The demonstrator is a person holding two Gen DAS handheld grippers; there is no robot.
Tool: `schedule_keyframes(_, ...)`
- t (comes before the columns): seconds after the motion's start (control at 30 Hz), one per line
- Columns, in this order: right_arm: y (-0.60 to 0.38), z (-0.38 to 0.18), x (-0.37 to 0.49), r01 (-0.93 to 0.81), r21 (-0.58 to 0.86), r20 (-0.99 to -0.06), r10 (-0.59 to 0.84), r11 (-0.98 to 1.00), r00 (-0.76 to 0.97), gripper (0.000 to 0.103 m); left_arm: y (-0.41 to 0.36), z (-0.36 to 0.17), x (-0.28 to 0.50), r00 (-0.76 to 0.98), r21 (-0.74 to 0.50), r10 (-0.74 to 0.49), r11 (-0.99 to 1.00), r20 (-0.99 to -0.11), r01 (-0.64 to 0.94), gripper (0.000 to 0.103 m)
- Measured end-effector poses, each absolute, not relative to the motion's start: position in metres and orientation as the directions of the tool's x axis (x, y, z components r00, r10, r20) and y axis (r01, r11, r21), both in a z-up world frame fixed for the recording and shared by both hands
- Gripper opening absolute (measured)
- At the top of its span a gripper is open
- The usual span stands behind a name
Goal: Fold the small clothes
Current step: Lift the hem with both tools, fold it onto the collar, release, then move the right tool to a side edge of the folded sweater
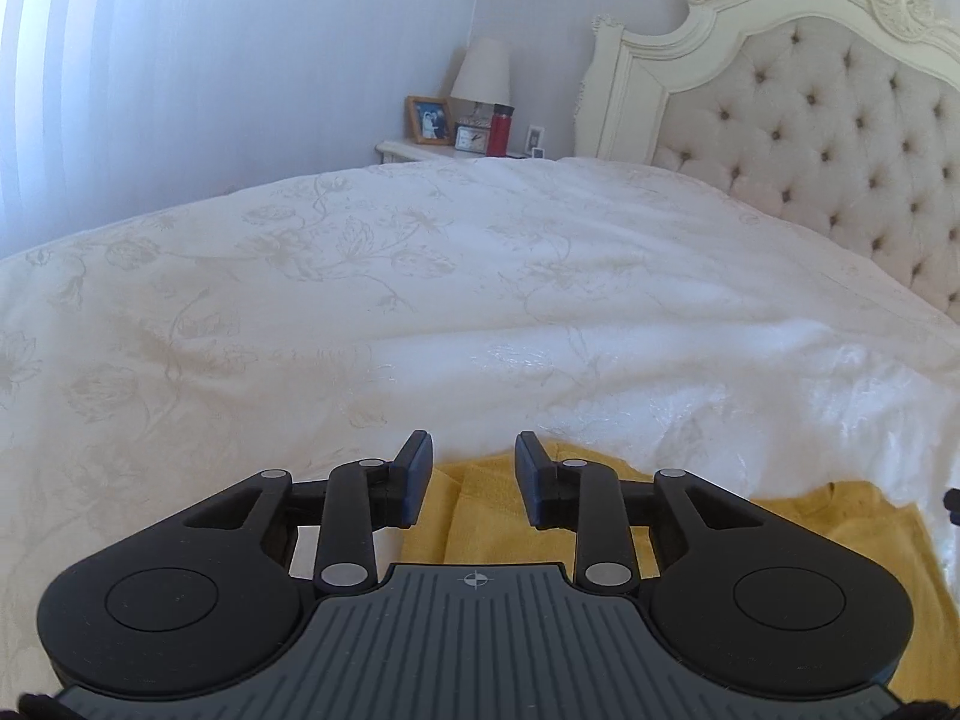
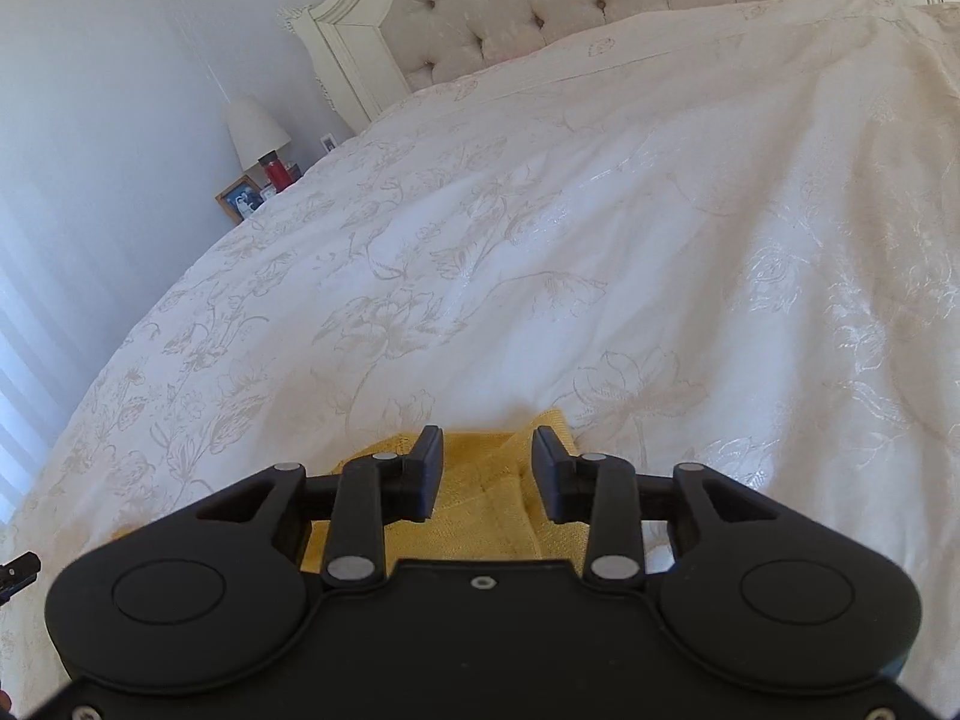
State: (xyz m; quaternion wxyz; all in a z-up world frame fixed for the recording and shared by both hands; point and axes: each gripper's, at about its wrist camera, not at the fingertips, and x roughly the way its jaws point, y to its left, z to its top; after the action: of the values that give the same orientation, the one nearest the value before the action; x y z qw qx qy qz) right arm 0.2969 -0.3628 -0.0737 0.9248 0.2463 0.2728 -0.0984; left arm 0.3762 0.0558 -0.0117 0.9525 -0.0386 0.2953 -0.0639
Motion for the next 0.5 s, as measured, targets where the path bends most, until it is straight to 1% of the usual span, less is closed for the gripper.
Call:
schedule_keyframes(0.1, -0.347, -0.07, 0.289, 0.255, 0.348, -0.563, -0.016, 0.902, 0.826, 0.045, 0.039, -0.015, 0.358, 0.791, -0.056, -0.188, 0.98, -0.582, 0.191, 0.031)
schedule_keyframes(0.3, -0.29, -0.072, 0.278, 0.077, 0.266, -0.602, 0.103, 0.961, 0.792, 0.045, 0.0, -0.039, 0.308, 0.716, 0.047, -0.286, 0.912, -0.637, 0.407, 0.032)
schedule_keyframes(0.4, -0.256, -0.073, 0.274, -0.028, 0.189, -0.621, 0.141, 0.982, 0.771, 0.045, -0.01, -0.059, 0.289, 0.691, 0.131, -0.274, 0.872, -0.669, 0.472, 0.032)
schedule_keyframes(0.43, -0.247, -0.073, 0.274, -0.058, 0.164, -0.628, 0.15, 0.985, 0.764, 0.045, -0.011, -0.069, 0.284, 0.67, 0.154, -0.254, 0.86, -0.697, 0.486, 0.032)
schedule_keyframes(0.5, -0.229, -0.076, 0.276, -0.104, 0.127, -0.638, 0.162, 0.986, 0.753, 0.045, -0.007, -0.083, 0.277, 0.641, 0.158, -0.223, 0.863, -0.735, 0.481, 0.032)
